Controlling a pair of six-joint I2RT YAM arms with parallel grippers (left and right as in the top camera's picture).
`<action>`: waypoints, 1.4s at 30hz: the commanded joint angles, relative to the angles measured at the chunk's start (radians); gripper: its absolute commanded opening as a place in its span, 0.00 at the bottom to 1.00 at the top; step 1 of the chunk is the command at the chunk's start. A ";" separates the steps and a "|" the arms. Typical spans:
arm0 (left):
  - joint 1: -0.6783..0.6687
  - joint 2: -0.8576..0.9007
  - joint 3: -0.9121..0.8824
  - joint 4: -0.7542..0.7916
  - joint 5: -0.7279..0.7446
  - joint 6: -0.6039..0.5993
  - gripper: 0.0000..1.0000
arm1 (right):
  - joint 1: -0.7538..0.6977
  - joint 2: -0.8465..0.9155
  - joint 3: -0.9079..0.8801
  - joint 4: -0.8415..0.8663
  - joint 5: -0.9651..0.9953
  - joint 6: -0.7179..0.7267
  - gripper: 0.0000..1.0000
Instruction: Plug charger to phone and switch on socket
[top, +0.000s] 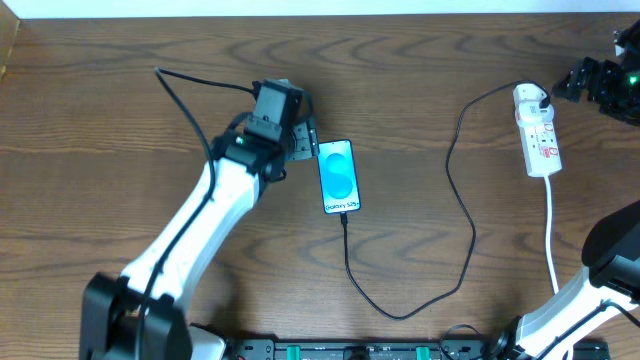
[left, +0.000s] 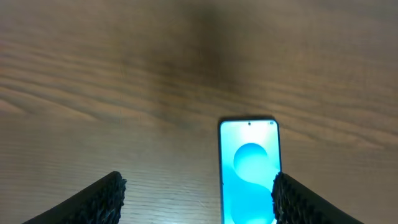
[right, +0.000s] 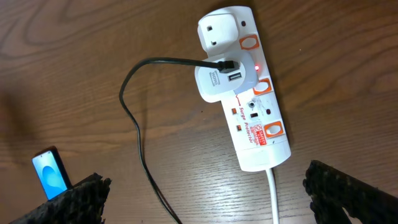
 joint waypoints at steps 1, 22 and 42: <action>-0.050 -0.078 -0.060 0.014 -0.231 0.017 0.76 | 0.004 -0.004 0.007 0.000 -0.003 0.004 0.99; -0.028 -0.651 -0.956 0.948 -0.385 0.134 0.76 | 0.004 -0.004 0.007 -0.001 -0.002 0.004 0.99; 0.301 -1.293 -1.177 0.821 -0.166 0.227 0.76 | 0.004 -0.004 0.007 -0.001 -0.002 0.004 0.99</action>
